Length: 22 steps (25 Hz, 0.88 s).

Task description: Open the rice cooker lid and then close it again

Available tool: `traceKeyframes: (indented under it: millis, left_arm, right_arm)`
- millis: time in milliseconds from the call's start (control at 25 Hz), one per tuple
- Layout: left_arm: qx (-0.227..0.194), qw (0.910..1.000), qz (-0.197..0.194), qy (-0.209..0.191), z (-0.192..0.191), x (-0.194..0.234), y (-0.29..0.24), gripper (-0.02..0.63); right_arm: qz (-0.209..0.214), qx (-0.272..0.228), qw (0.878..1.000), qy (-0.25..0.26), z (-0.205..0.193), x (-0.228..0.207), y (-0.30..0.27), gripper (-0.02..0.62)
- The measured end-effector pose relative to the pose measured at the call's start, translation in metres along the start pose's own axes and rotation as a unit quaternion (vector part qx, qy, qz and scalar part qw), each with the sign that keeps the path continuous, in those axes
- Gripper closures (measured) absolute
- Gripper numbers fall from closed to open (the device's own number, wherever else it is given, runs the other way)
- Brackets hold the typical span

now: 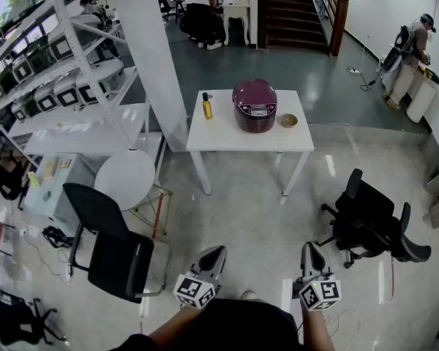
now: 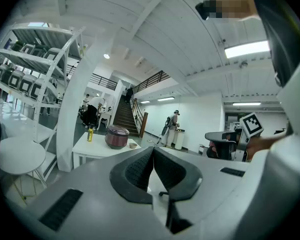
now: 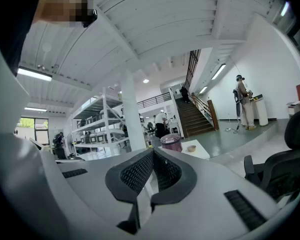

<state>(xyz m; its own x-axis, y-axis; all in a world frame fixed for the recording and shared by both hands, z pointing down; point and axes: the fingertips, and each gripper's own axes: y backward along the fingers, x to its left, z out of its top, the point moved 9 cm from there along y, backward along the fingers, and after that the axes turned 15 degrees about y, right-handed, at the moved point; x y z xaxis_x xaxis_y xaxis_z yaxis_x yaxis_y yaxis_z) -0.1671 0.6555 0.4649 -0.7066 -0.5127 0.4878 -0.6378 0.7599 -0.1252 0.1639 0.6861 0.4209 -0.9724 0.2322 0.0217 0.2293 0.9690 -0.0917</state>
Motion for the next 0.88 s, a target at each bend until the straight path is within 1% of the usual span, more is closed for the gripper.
traceKeyframes:
  millis: [160,400,560,760,880]
  left_arm:
    - [0.000,1.0000,-0.007,0.002,-0.006,-0.017,-0.008,0.603]
    - [-0.027,0.9992,-0.019,-0.021,0.005,-0.035,-0.027,0.603]
    - [-0.045,0.9983,-0.001,-0.038,0.008,-0.036,-0.024,0.603]
    - [-0.065,0.9969,0.009,-0.042,0.009,-0.036,-0.023,0.601]
    - [-0.067,0.9964,0.022,-0.046,0.009,-0.034,-0.021,0.601]
  right_arm:
    - [-0.005,0.001,1.000,-0.004,-0.005,-0.009,0.016,0.597]
    - [-0.015,-0.016,1.000,0.011,-0.001,-0.028,0.021,0.597]
    - [-0.034,-0.008,0.997,0.063,0.001,-0.025,0.024,0.597]
    - [-0.039,-0.003,0.997,0.071,0.001,-0.025,0.026,0.595]
    - [-0.033,0.007,0.995,0.097,-0.001,-0.020,0.025,0.595]
